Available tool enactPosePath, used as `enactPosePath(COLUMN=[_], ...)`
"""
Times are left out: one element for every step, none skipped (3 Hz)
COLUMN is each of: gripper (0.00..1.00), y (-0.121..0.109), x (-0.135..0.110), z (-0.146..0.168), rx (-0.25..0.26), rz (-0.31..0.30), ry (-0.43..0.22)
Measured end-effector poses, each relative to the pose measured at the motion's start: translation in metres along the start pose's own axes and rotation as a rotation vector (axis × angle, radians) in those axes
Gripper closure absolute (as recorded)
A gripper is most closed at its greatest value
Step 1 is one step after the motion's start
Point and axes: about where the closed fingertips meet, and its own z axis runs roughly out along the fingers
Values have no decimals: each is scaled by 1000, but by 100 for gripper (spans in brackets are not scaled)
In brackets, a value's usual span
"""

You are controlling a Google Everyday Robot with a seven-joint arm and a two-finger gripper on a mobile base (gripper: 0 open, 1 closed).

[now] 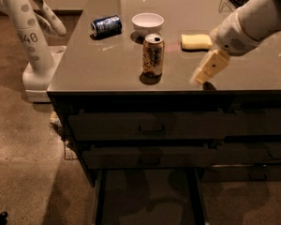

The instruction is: Place orange can into bottom drawer

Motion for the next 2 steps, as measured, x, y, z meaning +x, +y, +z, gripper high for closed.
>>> enactPosePath(gripper=[0,0], y=[-20,-34], x=[-19,-38], z=[28,46], rx=[27,42], rz=[54,93], ry=[-110,-221])
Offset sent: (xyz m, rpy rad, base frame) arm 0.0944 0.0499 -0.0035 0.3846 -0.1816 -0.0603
